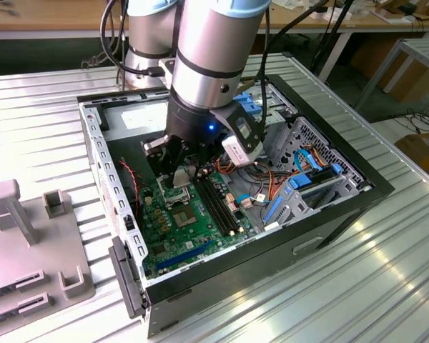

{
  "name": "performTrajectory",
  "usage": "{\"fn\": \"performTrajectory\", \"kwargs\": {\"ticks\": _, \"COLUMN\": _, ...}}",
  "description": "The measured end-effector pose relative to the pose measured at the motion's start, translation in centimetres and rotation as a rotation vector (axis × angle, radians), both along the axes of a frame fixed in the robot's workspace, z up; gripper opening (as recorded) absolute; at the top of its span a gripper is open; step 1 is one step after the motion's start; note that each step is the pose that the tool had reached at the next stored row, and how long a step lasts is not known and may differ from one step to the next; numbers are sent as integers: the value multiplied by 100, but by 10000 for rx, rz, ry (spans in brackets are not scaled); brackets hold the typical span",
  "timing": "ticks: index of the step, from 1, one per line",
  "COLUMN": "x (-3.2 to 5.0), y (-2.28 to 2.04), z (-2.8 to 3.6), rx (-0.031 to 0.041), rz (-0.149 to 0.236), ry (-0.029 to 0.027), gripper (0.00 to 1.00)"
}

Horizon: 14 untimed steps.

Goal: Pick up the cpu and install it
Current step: 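Place the cpu into insertion slot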

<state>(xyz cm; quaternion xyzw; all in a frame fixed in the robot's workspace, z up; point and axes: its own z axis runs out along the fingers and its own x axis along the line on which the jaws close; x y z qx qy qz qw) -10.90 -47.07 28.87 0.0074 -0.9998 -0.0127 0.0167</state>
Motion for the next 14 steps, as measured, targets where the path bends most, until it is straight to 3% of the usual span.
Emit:
{"fn": "performTrajectory", "kwargs": {"ticks": 3, "x": 65, "y": 0, "z": -87, "rx": -1, "rz": 2, "ry": 1, "gripper": 47}}
{"fn": "performTrajectory", "kwargs": {"ticks": 7, "x": 71, "y": -15, "z": -193, "rx": -1, "rz": 2, "ry": 0, "gripper": 47}}
{"fn": "performTrajectory", "kwargs": {"ticks": 10, "x": 70, "y": -77, "z": -302, "rx": 1, "rz": -6, "ry": 0, "gripper": 47}}
{"fn": "performTrajectory", "kwargs": {"ticks": 14, "x": 70, "y": -118, "z": -393, "rx": -1, "rz": -13, "ry": 1, "gripper": 47}}
